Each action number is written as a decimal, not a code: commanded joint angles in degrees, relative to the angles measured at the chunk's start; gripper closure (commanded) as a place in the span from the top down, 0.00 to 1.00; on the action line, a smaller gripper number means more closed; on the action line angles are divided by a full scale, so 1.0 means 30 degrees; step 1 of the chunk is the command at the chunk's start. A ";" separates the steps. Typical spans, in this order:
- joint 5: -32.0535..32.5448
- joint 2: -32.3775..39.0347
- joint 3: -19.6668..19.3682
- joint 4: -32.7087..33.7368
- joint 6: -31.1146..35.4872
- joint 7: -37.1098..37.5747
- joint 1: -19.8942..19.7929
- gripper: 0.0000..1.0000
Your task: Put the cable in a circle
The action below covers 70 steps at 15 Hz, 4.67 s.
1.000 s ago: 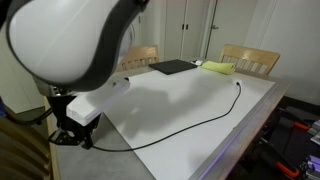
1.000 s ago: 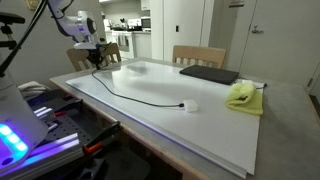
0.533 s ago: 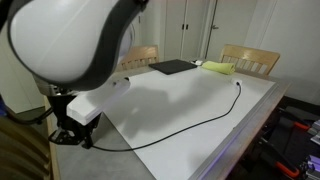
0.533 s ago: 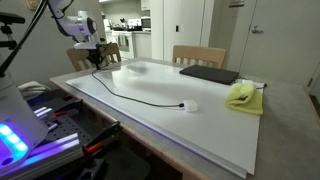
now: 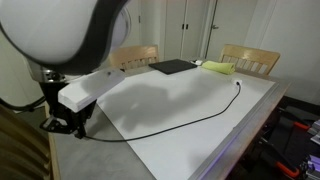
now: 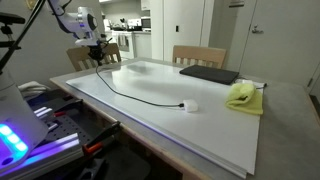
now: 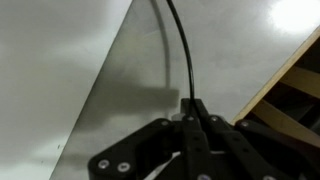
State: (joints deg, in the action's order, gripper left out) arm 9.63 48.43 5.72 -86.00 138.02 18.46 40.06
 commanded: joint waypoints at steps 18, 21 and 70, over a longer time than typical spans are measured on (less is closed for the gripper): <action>0.0656 -0.1630 -0.3414 -0.0594 -0.1713 0.9779 0.0446 0.01; 0.0529 -0.1620 -0.3589 -0.0626 -0.2412 1.2699 0.0203 0.01; -0.0079 -0.6748 -0.3633 -0.9790 -0.0446 4.1929 -0.6936 0.04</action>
State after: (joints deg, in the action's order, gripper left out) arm 8.38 28.23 -6.70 -115.54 136.95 143.60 20.74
